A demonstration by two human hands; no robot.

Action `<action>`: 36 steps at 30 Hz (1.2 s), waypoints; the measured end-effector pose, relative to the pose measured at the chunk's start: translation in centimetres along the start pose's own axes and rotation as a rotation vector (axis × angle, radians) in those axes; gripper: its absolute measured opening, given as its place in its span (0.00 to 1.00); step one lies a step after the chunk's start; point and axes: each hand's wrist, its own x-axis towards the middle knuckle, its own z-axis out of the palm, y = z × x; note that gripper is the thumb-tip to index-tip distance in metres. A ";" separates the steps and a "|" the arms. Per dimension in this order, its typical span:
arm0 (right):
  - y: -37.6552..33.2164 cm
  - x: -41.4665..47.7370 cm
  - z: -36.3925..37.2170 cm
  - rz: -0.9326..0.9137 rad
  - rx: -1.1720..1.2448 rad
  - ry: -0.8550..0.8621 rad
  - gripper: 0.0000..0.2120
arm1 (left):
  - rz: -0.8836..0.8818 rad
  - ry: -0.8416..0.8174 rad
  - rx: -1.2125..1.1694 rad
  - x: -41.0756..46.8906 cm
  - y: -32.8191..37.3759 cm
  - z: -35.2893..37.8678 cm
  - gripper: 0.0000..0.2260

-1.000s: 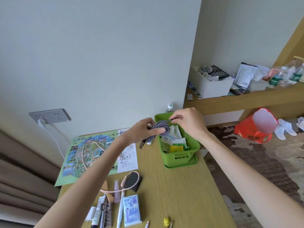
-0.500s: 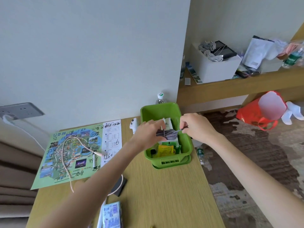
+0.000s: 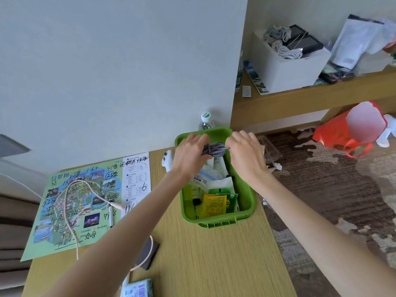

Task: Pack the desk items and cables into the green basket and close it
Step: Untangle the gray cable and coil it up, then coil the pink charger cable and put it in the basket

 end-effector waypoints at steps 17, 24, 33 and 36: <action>-4.8 -3.4 0.0 -0.115 0.285 -0.080 0.13 | -0.052 0.023 -0.027 -7.2 -3.9 -4.9 0.08; -14.1 -9.4 -0.7 -0.233 0.463 -0.004 0.10 | -0.372 0.016 -0.139 -20.2 -7.6 -6.3 0.05; -21.4 -16.6 5.2 -0.349 0.488 -0.293 0.11 | -0.578 -0.341 -0.124 -35.0 -11.2 -3.5 0.08; -23.2 -17.2 7.4 -0.379 0.463 -0.379 0.14 | -0.518 -0.352 -0.128 -36.7 -11.6 -3.1 0.12</action>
